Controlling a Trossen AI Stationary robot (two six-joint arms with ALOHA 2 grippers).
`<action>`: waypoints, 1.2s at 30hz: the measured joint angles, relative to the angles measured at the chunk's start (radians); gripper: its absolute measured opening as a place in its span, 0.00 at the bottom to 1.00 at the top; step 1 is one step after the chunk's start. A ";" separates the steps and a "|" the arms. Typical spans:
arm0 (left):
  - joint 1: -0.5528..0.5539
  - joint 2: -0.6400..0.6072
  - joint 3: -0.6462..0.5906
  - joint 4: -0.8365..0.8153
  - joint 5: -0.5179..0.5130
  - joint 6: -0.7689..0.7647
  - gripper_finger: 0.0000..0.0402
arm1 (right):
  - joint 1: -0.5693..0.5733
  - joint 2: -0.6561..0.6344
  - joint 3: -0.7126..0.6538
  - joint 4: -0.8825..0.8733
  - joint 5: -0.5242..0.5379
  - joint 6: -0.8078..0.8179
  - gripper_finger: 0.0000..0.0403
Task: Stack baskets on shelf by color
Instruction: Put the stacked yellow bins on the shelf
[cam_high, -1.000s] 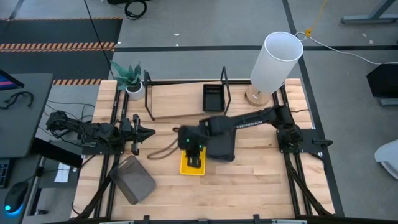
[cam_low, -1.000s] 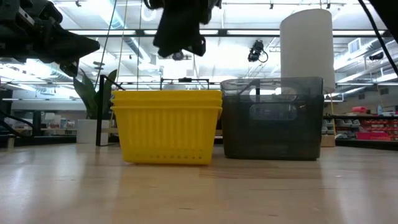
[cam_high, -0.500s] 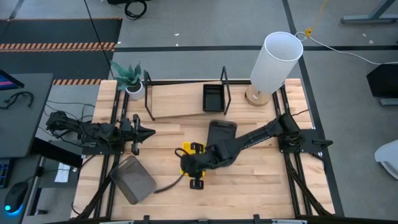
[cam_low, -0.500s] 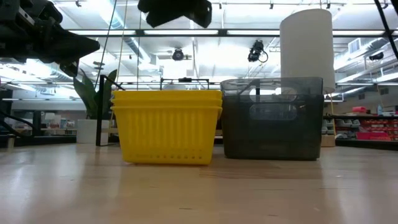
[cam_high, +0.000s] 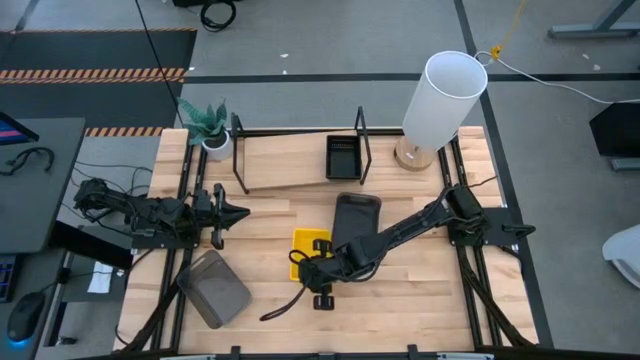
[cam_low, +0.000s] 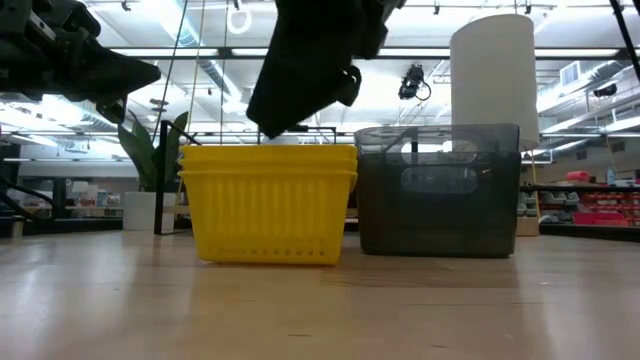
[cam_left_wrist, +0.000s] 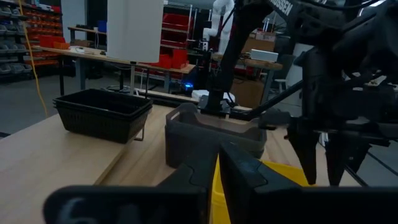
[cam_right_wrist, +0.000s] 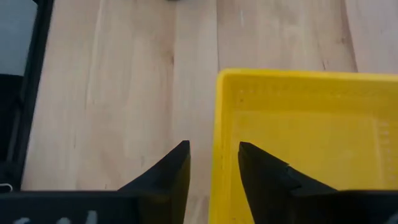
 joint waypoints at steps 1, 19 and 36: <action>0.000 0.000 0.000 0.000 0.000 0.000 0.08 | 0.000 0.000 -0.006 0.014 -0.003 -0.004 0.37; 0.000 0.000 0.000 0.000 0.000 0.000 0.07 | 0.017 0.000 -0.037 0.069 0.020 -0.094 0.44; 0.000 0.000 0.000 0.000 0.000 0.000 0.07 | 0.055 0.000 0.122 0.035 0.107 -0.043 0.41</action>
